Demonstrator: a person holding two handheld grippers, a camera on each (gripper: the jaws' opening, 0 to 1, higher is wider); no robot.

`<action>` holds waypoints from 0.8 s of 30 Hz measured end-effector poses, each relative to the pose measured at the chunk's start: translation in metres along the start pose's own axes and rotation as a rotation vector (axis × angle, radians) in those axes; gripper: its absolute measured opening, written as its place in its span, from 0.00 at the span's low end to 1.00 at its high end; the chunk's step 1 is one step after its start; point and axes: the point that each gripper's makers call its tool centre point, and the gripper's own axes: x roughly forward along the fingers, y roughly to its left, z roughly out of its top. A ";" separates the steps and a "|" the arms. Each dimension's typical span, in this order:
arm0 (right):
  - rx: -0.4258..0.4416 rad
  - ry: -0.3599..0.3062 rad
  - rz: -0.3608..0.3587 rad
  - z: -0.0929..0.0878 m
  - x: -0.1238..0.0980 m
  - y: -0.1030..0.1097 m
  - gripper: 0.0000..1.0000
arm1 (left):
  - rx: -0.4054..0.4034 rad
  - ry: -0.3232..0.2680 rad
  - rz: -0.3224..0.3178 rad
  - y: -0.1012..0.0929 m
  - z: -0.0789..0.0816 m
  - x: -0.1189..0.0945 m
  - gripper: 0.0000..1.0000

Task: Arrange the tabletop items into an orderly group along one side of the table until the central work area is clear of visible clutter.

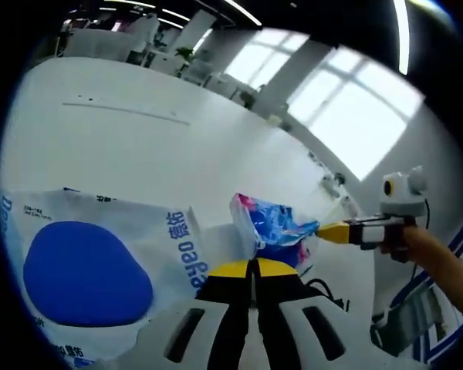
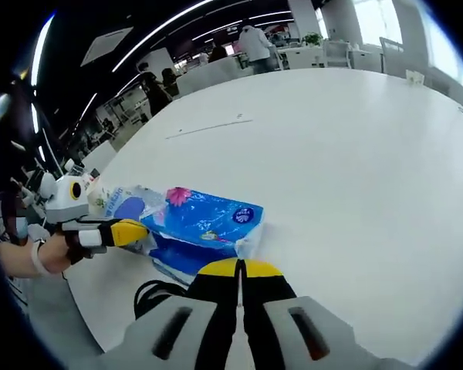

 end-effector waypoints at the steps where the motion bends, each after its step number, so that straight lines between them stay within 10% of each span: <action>1: 0.001 -0.001 -0.001 0.000 0.000 0.000 0.00 | 0.001 0.000 0.001 0.000 0.000 0.000 0.00; 24: 0.010 -0.024 -0.025 0.002 0.004 -0.005 0.00 | 0.062 -0.019 0.026 0.006 0.005 -0.001 0.00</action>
